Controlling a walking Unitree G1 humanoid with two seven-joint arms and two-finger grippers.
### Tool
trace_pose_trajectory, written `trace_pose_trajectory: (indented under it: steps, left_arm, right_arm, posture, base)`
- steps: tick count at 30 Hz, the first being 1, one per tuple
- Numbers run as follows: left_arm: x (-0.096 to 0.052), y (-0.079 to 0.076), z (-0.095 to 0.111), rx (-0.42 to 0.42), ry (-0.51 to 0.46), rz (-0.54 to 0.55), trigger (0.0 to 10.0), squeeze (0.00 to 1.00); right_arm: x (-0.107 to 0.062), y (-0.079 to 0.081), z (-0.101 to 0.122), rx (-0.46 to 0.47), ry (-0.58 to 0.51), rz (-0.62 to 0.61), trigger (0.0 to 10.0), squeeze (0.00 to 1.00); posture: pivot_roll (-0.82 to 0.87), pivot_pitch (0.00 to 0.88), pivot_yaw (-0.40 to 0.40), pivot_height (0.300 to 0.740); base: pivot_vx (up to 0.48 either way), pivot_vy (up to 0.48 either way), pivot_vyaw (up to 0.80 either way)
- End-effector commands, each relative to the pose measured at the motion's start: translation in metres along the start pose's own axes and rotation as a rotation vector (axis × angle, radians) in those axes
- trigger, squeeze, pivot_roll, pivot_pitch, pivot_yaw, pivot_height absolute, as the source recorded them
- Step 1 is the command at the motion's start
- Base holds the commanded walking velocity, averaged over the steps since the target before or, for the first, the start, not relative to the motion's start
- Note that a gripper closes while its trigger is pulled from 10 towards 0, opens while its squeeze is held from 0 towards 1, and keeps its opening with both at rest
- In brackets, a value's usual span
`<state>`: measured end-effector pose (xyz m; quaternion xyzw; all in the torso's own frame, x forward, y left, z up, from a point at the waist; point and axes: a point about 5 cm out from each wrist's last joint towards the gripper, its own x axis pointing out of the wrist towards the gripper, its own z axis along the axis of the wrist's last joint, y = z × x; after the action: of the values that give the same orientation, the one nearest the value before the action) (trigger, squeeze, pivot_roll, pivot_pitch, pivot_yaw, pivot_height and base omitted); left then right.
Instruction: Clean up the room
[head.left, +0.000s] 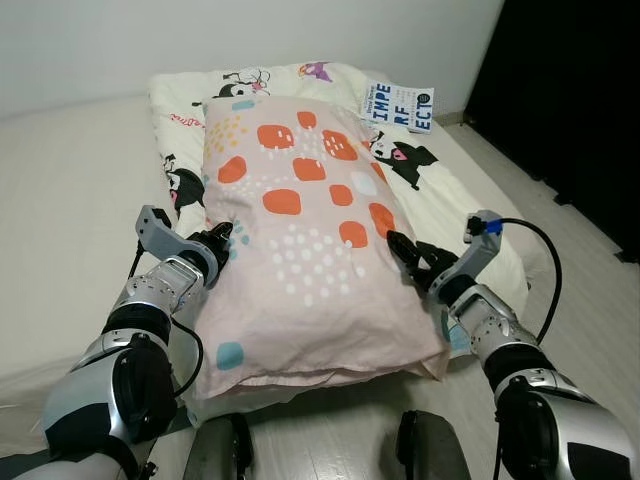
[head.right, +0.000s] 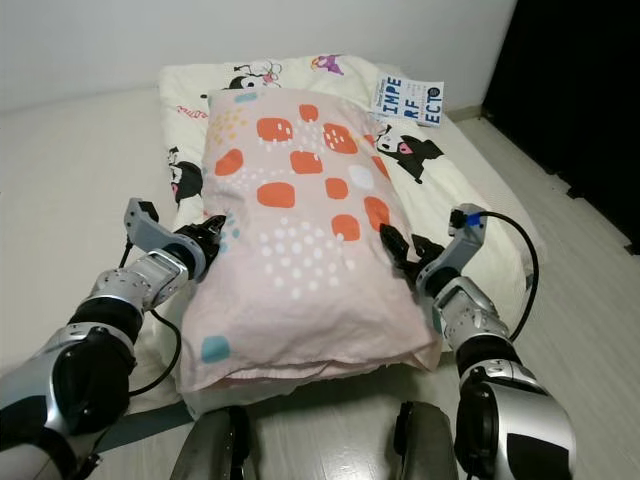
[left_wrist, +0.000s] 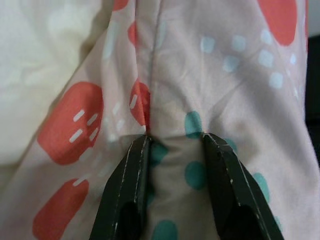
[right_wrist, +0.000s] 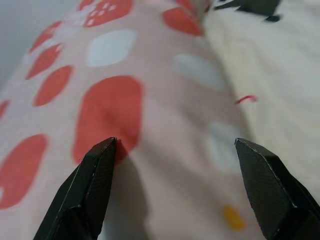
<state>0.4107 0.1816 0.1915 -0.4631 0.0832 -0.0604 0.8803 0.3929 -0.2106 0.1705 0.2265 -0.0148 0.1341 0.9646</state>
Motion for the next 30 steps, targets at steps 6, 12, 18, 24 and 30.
trace_pose_trajectory:
  steps: [6,12,18,24,30]
  left_arm:
    - [0.004,-0.008,-0.013,0.121,0.061,-0.055,10.0,0.00]
    - [0.005,-0.011,-0.018,0.093,0.071,-0.071,10.0,0.00]
    - [0.006,-0.021,-0.019,-0.141,0.071,-0.137,10.0,0.00]
    - [0.006,-0.020,-0.013,-0.159,0.046,-0.129,10.0,0.00]
    - [0.002,-0.015,0.005,-0.114,-0.002,-0.119,10.0,0.00]
  right_arm:
    - [-0.007,-0.012,-0.004,-0.032,0.021,-0.077,10.0,0.00]
    - [-0.007,-0.012,-0.004,-0.040,0.025,-0.082,10.0,0.00]
    - [-0.007,-0.015,0.002,0.020,-0.018,-0.085,10.0,0.00]
    - [-0.012,-0.023,0.005,0.067,-0.046,-0.133,10.0,0.00]
    - [-0.019,-0.036,0.011,0.140,-0.087,-0.219,10.0,0.00]
  posture:
    - [0.05,0.323,0.040,0.553]
    - [0.05,0.324,0.038,0.553]
    - [0.08,0.346,0.035,0.553]
    - [0.09,0.353,0.040,0.553]
    - [0.09,0.355,0.042,0.553]
  base:
    - [0.000,0.000,0.00]
    - [0.000,0.000,0.00]
    - [0.000,0.000,0.00]
    - [0.000,0.000,0.00]
    - [0.000,0.000,0.00]
